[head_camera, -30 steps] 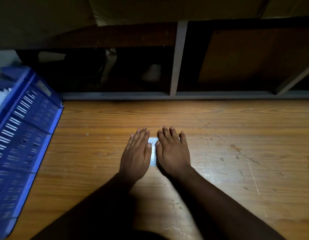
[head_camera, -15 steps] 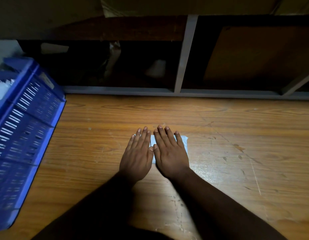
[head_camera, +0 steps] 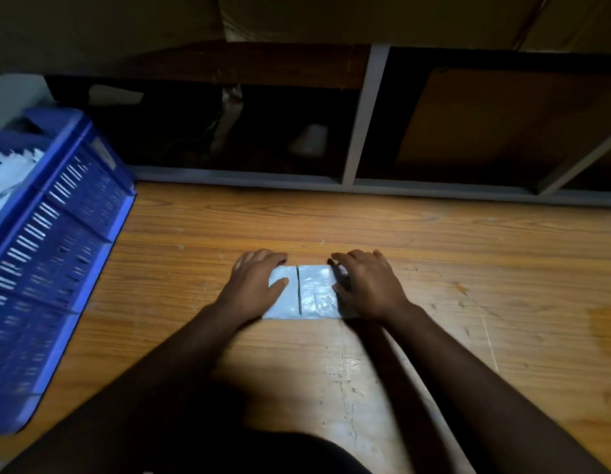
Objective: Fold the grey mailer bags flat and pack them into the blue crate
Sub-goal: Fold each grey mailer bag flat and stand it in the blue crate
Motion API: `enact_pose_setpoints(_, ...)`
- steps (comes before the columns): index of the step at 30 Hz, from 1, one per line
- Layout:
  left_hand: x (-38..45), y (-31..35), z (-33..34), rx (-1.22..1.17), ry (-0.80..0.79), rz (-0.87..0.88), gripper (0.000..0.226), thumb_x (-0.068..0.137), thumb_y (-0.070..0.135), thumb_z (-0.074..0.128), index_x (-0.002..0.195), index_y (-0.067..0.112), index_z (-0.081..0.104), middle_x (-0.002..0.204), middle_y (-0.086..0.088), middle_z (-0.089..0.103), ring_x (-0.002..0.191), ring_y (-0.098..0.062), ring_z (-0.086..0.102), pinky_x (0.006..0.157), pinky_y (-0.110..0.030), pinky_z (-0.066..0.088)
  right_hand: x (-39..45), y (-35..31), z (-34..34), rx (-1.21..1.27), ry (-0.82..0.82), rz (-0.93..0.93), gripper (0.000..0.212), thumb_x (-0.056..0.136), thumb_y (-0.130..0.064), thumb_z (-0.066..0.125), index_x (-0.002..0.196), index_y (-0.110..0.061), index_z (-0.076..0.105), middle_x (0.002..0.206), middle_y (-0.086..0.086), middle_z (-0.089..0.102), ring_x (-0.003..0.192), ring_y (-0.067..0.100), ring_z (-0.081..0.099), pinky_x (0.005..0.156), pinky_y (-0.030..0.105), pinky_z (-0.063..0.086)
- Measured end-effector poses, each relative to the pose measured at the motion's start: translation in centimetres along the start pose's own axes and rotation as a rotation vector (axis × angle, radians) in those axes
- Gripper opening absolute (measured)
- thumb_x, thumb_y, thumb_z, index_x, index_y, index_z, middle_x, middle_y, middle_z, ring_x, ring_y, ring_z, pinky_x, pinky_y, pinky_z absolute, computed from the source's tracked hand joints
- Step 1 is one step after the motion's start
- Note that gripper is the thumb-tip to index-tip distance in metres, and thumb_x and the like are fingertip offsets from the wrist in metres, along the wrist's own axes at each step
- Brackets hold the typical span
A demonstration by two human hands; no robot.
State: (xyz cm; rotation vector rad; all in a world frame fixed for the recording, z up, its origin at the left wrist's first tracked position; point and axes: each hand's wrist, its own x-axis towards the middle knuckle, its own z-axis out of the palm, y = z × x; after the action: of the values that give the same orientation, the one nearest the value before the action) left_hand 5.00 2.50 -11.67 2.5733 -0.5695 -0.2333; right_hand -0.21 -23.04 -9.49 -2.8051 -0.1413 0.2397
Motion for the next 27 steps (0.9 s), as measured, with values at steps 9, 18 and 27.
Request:
enact_pose_setpoints(9, 0.2, 2.6, -6.1, -0.109, 0.256, 0.207, 0.016, 0.087, 0.02, 0.077, 0.1, 0.029, 0.074, 0.103, 0.012, 0.058, 0.104, -0.013, 0.053, 0.088, -0.035, 0.041, -1.4, -1.5, -5.0, 0.144, 0.377, -0.136, 0.028, 0.078, -0.009, 0.069, 0.101, -0.024, 0.062, 0.108, -0.002, 0.058, 0.1, 0.022, 0.054, 0.074, 0.038, 0.046)
enact_pose_setpoints(18, -4.2, 1.5, 0.1, -0.034, 0.13, 0.189, 0.024, 0.091, 0.043, 0.061, 0.105, 0.027, 0.071, 0.114, 0.014, 0.062, 0.114, -0.012, 0.058, 0.098, -0.038, 0.046, -5.2, 0.1, 1.4, 0.135, 0.192, -0.08, 0.037, 0.097, -0.054, 0.057, 0.116, -0.023, 0.069, 0.145, -0.001, 0.058, 0.136, 0.019, 0.05, 0.113, 0.037, 0.038)
enact_pose_setpoints(27, 0.5, 3.2, 4.1, 0.233, -0.032, 0.166, 0.063, 0.108, 0.046, 0.01, 0.162, 0.017, 0.025, 0.169, 0.0, 0.022, 0.158, -0.014, 0.008, 0.129, -0.038, 0.006, 0.1, -3.4, 6.1, -0.047, 0.161, 0.037, 0.057, 0.11, -0.038, 0.025, 0.16, -0.012, 0.033, 0.169, 0.007, 0.025, 0.157, 0.028, 0.02, 0.128, 0.051, 0.012)
